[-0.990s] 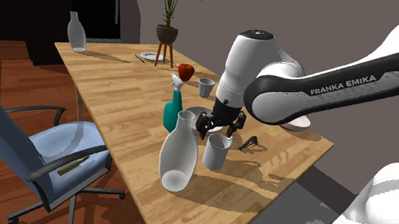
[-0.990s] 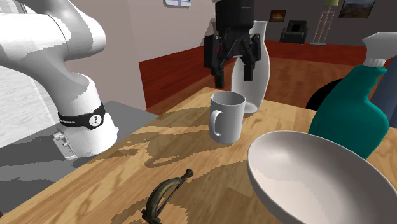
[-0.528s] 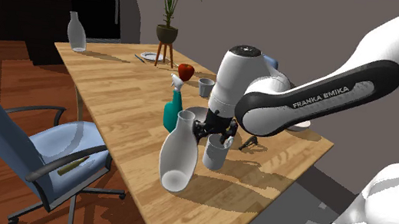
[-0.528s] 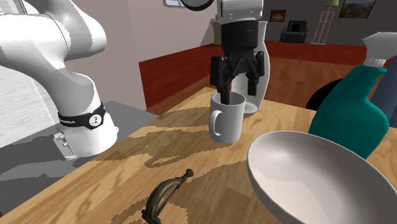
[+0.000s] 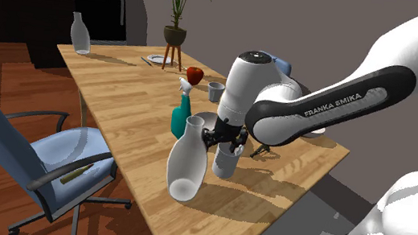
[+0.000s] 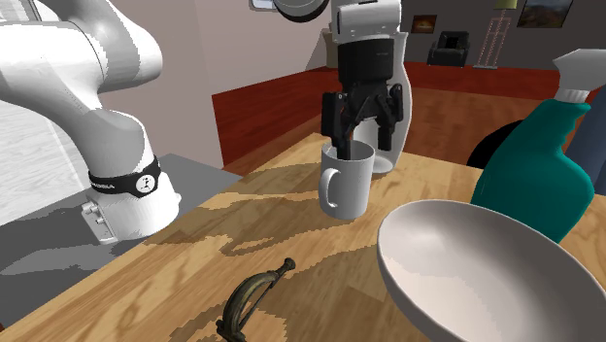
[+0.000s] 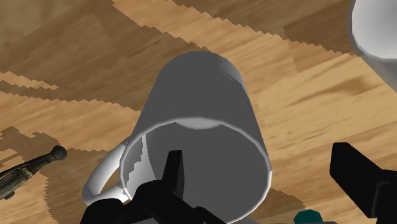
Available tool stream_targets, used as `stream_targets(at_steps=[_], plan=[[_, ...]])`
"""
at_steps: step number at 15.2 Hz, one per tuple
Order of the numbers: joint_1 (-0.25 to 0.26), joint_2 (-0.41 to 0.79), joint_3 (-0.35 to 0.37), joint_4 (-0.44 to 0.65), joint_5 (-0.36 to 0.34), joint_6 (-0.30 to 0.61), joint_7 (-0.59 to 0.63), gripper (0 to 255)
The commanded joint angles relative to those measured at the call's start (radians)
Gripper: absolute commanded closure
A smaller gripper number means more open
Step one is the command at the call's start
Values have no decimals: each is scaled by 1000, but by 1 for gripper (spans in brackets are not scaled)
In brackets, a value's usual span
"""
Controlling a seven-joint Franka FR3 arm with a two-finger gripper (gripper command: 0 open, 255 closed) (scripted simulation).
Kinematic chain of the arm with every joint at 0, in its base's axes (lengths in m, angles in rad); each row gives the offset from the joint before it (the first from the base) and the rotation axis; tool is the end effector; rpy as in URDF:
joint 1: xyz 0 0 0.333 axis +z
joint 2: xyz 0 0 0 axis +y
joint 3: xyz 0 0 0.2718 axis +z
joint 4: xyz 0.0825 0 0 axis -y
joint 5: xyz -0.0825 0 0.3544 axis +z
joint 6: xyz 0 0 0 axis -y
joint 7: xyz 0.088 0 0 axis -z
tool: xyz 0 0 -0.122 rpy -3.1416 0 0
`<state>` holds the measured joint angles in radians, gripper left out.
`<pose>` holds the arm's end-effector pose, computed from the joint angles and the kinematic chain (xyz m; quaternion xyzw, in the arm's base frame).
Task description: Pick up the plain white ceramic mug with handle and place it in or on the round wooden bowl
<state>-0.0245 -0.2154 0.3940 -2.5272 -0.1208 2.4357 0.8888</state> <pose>0.4143 0.1539 0.3207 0.9718 -0.2148 0.0904 0.0365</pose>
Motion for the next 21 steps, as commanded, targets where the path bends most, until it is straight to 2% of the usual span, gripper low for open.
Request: stream_targets(at_steps=[1,10,21], plan=[[0,0,0,0,0,0,0,255],[0,0,0,0,0,0,0,255],[20,-93,-25,74,56,-159,-60,255]])
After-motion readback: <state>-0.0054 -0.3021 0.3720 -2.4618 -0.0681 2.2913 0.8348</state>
